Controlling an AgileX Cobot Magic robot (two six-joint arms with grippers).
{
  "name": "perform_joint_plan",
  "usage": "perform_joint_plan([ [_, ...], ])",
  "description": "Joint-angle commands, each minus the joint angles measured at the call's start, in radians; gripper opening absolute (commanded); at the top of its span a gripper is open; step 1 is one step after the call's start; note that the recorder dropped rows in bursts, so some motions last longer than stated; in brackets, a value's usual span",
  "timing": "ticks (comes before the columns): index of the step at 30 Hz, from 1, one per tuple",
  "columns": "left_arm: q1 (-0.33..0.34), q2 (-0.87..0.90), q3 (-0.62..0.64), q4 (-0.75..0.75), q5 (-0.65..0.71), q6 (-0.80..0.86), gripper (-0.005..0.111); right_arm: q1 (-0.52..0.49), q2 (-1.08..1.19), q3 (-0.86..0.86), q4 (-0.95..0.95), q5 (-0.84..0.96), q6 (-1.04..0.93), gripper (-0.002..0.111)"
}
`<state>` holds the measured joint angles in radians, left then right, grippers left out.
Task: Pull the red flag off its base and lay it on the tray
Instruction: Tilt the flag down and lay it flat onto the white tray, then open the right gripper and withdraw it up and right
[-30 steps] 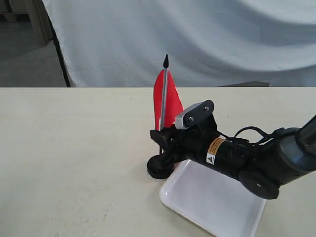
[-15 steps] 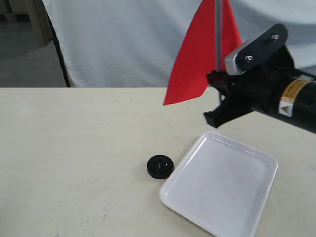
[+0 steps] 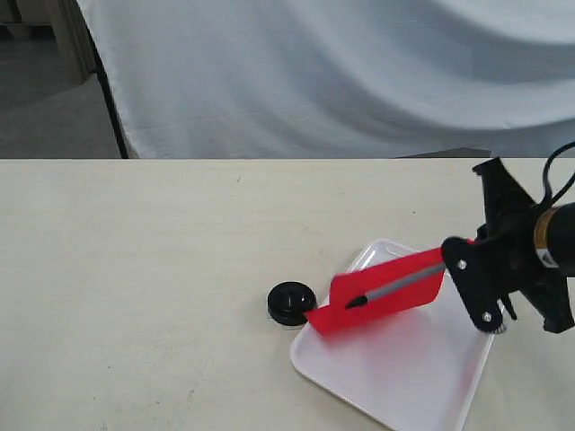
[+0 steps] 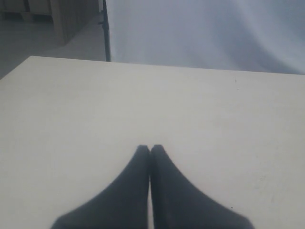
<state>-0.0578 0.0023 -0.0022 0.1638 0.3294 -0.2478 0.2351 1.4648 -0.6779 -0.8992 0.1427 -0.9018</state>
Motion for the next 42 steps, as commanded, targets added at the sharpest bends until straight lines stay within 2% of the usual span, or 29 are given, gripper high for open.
perform_joint_plan([
  [1, -0.006, -0.002, 0.002, -0.005, -0.008, 0.005, 0.000, 0.002, 0.136, -0.015, -0.141, 0.005, -0.002, -0.001],
  [7, -0.006, -0.002, 0.002, -0.005, -0.008, 0.005, 0.000, 0.049, 0.287, -0.059, -0.141, 0.053, 0.000, 0.000],
  [9, -0.006, -0.002, 0.002, -0.005, -0.008, 0.005, 0.000, 0.068, 0.295, -0.064, -0.141, 0.046, 0.016, 0.016],
  [10, -0.006, -0.002, 0.002, -0.005, -0.008, 0.005, 0.000, 0.069, 0.293, -0.064, -0.141, 0.046, 0.024, 0.032],
  [12, -0.006, -0.002, 0.002, -0.005, -0.008, 0.005, 0.000, 0.069, 0.288, -0.064, -0.141, 0.055, 0.044, 0.054],
  [14, -0.006, -0.002, 0.002, -0.005, -0.008, 0.005, 0.000, 0.069, 0.277, -0.064, -0.123, 0.071, 0.081, 0.067],
  [16, -0.006, -0.002, 0.002, -0.005, -0.008, 0.005, 0.000, 0.072, 0.256, -0.064, -0.118, 0.113, 0.139, 0.064],
  [19, -0.006, -0.002, 0.002, -0.005, -0.008, 0.005, 0.000, 0.096, 0.198, -0.064, -0.118, 0.212, 0.198, 0.048],
  [22, -0.006, -0.002, 0.002, -0.005, -0.008, 0.005, 0.000, 0.119, 0.132, -0.064, -0.118, 0.307, 0.280, 0.029],
  [25, -0.006, -0.002, 0.002, -0.005, -0.008, 0.005, 0.000, 0.130, 0.061, -0.064, -0.115, 0.376, 0.504, 0.002],
  [28, -0.006, -0.002, 0.002, -0.005, -0.008, 0.005, 0.000, 0.124, -0.020, -0.065, -0.098, 0.397, 0.849, -0.001],
  [30, -0.006, -0.002, 0.002, -0.005, -0.008, 0.005, 0.000, 0.116, -0.075, -0.065, -0.053, 0.405, 0.967, -0.001],
  [35, -0.006, -0.002, 0.002, -0.005, -0.008, 0.005, 0.000, 0.065, -0.171, -0.066, 0.207, 0.479, 0.981, -0.001],
  [42, -0.006, -0.002, 0.002, -0.005, -0.008, 0.005, 0.000, -0.113, -0.347, -0.066, 0.608, 0.541, 0.995, -0.001],
])
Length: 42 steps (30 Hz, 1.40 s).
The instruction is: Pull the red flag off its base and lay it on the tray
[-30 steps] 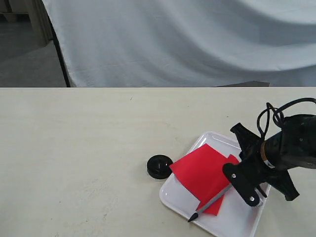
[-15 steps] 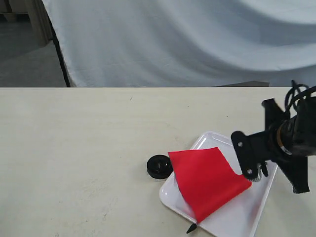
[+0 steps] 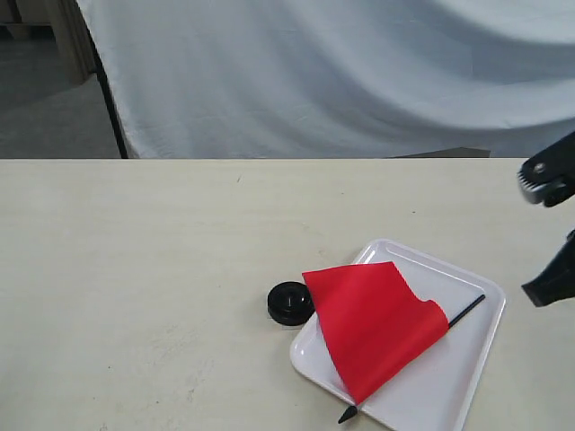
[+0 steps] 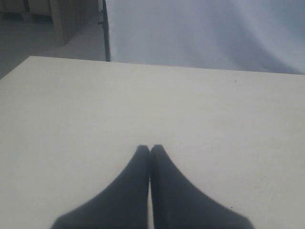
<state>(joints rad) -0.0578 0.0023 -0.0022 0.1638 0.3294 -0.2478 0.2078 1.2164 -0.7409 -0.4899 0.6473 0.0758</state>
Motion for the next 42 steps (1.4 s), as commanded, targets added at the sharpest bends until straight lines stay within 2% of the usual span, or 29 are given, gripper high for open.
perform_joint_plan([
  [1, -0.006, -0.002, 0.002, -0.005, -0.008, 0.005, 0.000, -0.111, -0.133, -0.003, 0.232, 0.044, 0.017, -0.001],
  [4, -0.006, -0.002, 0.002, -0.005, -0.008, 0.005, 0.000, -0.180, -0.247, 0.015, 0.309, 0.042, 0.021, -0.001],
  [8, -0.006, -0.002, 0.002, -0.005, -0.008, 0.005, 0.000, -0.218, -0.452, 0.091, 0.305, -0.050, 0.098, -0.001],
  [12, -0.006, -0.002, 0.002, -0.005, -0.008, 0.005, 0.000, -0.220, -0.682, 0.220, 0.226, -0.212, 0.217, -0.001],
  [19, -0.006, -0.002, 0.002, -0.005, -0.008, 0.005, 0.000, -0.213, -1.020, 0.410, 0.193, -0.407, 0.302, -0.001],
  [24, -0.006, -0.002, 0.002, -0.005, -0.008, 0.005, 0.000, -0.213, -1.216, 0.412, 0.193, -0.379, 0.361, -0.001],
  [35, -0.006, -0.002, 0.002, -0.005, -0.005, 0.005, 0.000, -0.211, -1.216, 0.400, 0.182, -0.394, 0.373, -0.001],
  [42, -0.006, -0.002, 0.002, -0.005, -0.005, 0.005, 0.000, -0.211, -1.216, 0.496, 0.248, -0.412, 0.375, -0.001],
])
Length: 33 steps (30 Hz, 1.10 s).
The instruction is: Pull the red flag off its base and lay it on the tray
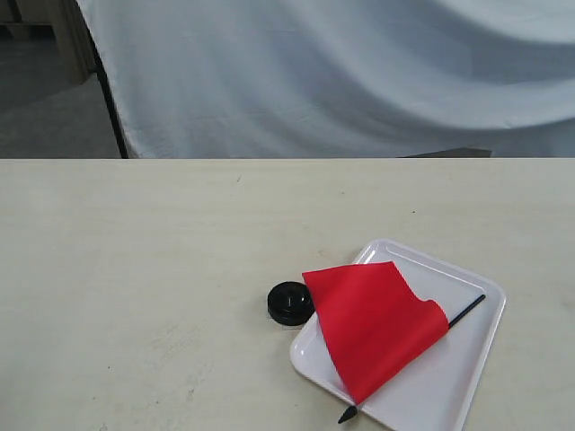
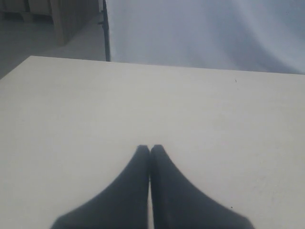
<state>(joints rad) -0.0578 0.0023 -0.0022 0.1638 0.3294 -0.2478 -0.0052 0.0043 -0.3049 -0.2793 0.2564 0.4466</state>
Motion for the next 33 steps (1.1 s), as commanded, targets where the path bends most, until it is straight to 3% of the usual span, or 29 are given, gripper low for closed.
perform_joint_plan([
  [1, -0.006, -0.002, 0.002, -0.005, -0.005, 0.005, 0.000, 0.002, -0.004, 0.083, 0.053, -0.047, 0.004, -0.001],
  [10, -0.006, -0.002, 0.002, -0.005, -0.005, 0.005, 0.000, 0.002, -0.004, 0.305, 0.070, -0.082, 0.000, -0.001],
  [18, -0.006, -0.002, 0.002, -0.005, -0.005, 0.005, 0.000, 0.002, -0.004, 0.305, 0.108, -0.052, 0.019, -0.001],
  [23, -0.006, -0.002, 0.002, -0.005, -0.005, 0.005, 0.000, 0.002, -0.004, 0.305, 0.289, -0.048, -0.216, -0.001],
  [26, -0.006, -0.002, 0.002, -0.005, -0.005, 0.005, 0.000, 0.002, -0.004, 0.305, 0.298, -0.039, -0.312, -0.001],
  [33, -0.006, -0.002, 0.002, -0.005, -0.005, 0.005, 0.000, 0.002, -0.004, 0.305, 0.374, 0.039, -0.351, -0.001],
])
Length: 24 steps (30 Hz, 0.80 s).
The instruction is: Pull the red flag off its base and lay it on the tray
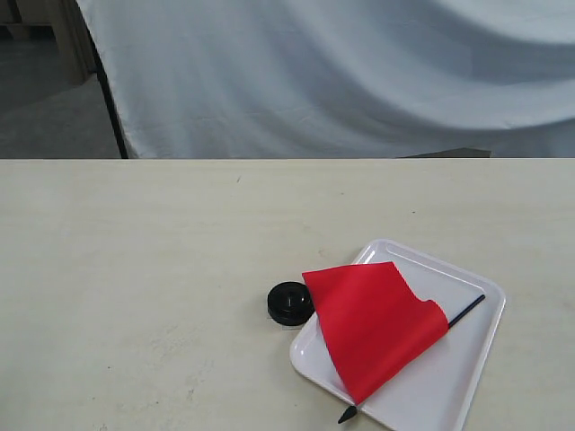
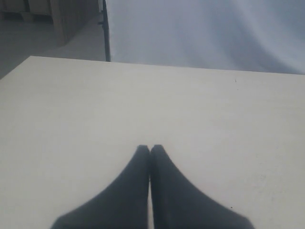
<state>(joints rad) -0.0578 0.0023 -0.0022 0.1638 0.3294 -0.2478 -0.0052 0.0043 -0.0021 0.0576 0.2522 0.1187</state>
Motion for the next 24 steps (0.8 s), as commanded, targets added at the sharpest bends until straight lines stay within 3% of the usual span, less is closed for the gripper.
perform_joint_plan([
  [1, -0.006, -0.002, 0.002, -0.005, -0.005, 0.005, 0.000, 0.002, -0.004, 0.002, 0.056, 0.043, -0.023, -0.001],
  [8, -0.006, -0.002, 0.002, -0.005, -0.005, 0.005, 0.000, 0.002, -0.004, 0.002, 0.117, 0.058, -0.023, -0.001],
  [12, -0.006, -0.002, 0.002, -0.005, -0.005, 0.005, 0.000, 0.002, -0.004, 0.002, -0.030, 0.061, -0.023, -0.001],
  [24, -0.006, -0.002, 0.002, -0.005, -0.005, 0.005, 0.000, 0.002, -0.004, 0.002, -0.032, 0.062, -0.023, -0.001],
])
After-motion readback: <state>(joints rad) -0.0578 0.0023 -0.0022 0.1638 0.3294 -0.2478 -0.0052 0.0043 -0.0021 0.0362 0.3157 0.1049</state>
